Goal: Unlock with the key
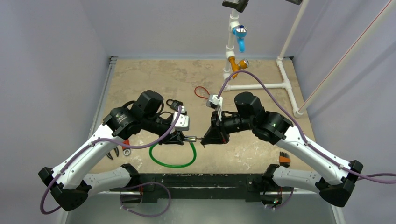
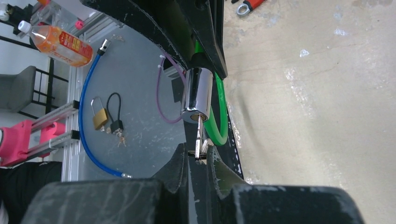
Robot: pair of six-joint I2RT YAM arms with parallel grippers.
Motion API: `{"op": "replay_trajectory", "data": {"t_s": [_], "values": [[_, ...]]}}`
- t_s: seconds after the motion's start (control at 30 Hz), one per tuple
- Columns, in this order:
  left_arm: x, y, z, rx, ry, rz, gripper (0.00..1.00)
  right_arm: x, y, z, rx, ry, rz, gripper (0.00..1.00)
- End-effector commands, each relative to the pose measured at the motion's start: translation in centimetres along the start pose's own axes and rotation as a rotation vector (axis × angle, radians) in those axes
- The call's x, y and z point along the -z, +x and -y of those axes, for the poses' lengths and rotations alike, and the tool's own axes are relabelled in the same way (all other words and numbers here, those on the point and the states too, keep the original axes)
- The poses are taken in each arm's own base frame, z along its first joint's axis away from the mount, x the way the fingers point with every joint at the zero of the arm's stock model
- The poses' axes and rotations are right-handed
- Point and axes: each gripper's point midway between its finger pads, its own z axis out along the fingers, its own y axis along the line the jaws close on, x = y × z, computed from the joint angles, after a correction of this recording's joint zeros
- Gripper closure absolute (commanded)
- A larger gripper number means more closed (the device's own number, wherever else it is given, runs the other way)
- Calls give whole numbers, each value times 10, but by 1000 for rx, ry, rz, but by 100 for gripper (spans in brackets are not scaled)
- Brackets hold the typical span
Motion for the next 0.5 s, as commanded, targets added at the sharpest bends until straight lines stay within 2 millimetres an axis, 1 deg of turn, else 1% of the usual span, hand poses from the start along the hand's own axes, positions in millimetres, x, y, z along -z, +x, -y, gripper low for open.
{"op": "replay_trajectory", "data": {"t_s": [0.0, 0.2, 0.47], "values": [[9, -25, -4, -55, -25, 73, 100, 3, -13, -7, 39, -24, 43, 100], [8, -22, -8, -61, -45, 57, 100, 4, -15, -5, 32, -5, 44, 100], [3, -5, -8, -129, -56, -30, 100, 2, -19, 4, 20, 39, 9, 100]]}}
